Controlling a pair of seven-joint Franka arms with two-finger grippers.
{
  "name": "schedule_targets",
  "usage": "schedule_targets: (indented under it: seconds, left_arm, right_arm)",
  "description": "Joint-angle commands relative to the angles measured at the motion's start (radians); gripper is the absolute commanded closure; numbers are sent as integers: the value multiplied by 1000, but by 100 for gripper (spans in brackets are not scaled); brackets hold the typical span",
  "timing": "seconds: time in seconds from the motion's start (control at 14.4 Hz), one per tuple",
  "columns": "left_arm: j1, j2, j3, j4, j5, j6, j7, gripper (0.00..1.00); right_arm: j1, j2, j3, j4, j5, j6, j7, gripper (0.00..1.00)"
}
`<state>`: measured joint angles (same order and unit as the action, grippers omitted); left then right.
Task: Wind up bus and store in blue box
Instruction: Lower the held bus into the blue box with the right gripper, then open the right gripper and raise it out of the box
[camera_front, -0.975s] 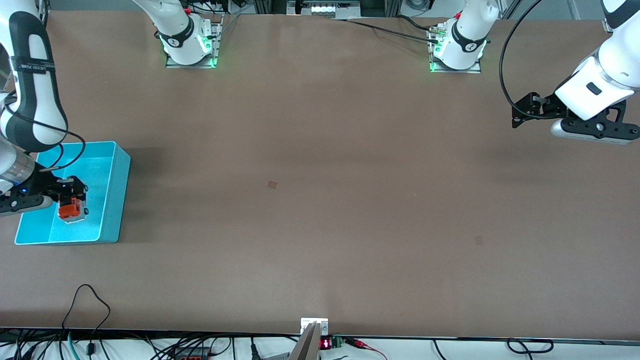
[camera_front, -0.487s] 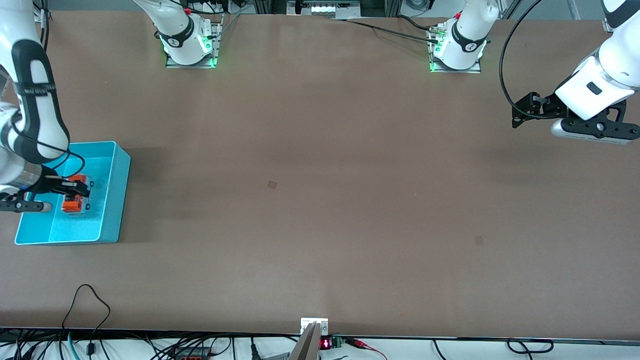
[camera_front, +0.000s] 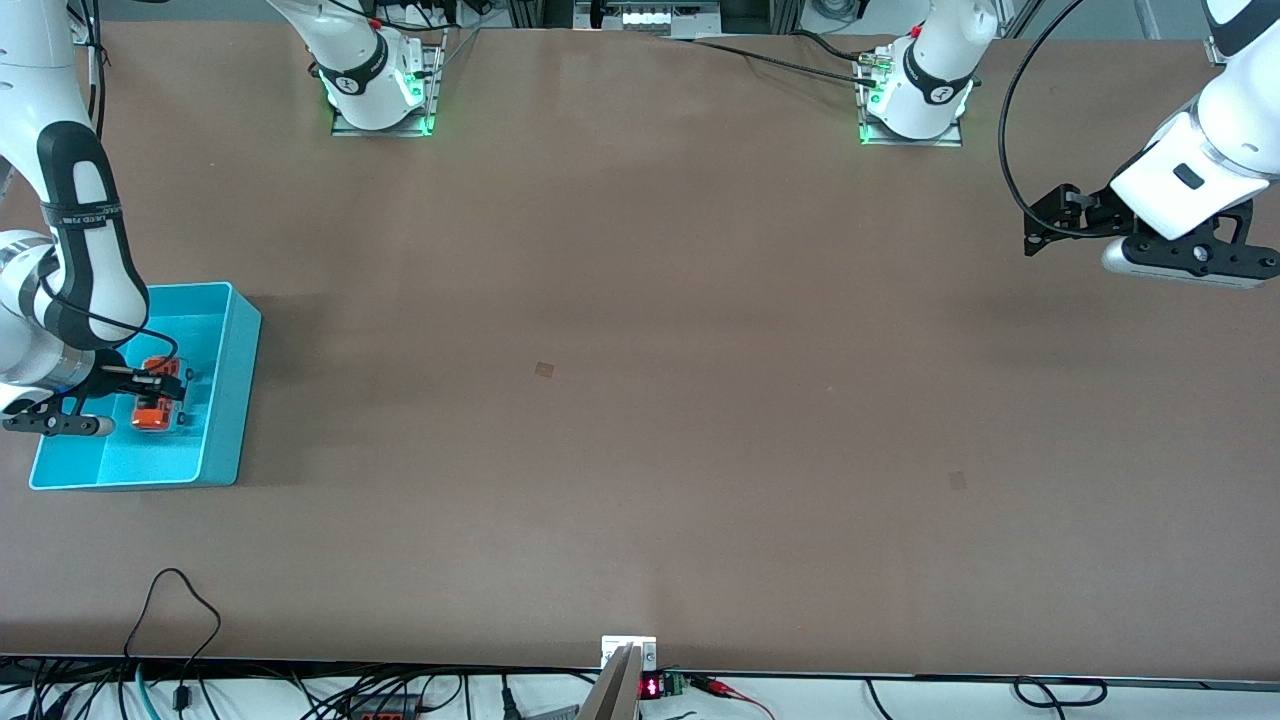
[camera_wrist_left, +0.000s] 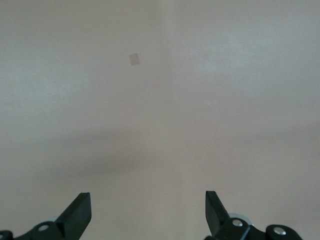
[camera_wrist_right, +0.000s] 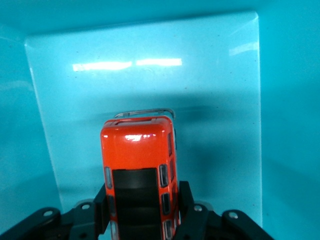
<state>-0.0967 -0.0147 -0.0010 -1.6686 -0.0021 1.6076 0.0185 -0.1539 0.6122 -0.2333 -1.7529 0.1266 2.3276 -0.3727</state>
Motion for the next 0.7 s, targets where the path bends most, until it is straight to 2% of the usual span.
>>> schedule_targets:
  seconds: [0.0,0.07,0.21,0.28,0.35,0.49,0.63]
  left_arm:
    - [-6,-4,1,13,-6,-12,-12,0]
    - [-6,-4,1,13,-6,-14,-12,0]
    - [-6,-4,1,13,-6,-14,-12,0]
    - [-6,-4,1,13,-6,-14,-12,0]
    - [-6,-4,1,13,-6,-14,-12,0]
    - [-6,-4,1,13,-6,-14,-12,0]
    - [-6,-5,1,13,-6,-14,-12,0]
  right_arm:
    - [-23,27,11,13,7,44,-18,75]
    - [-19,32,11,7,7,65,-37,75]
    - [-21,41,11,7,8,78,-48,59]
    - [-22,41,11,7,8,78,-49,36]
    - [-23,41,11,7,10,76,-48,0]
    - [-21,31,12,9,45,64,-54,0]
    - [-18,-8,11,19,94,-23,-52,0]
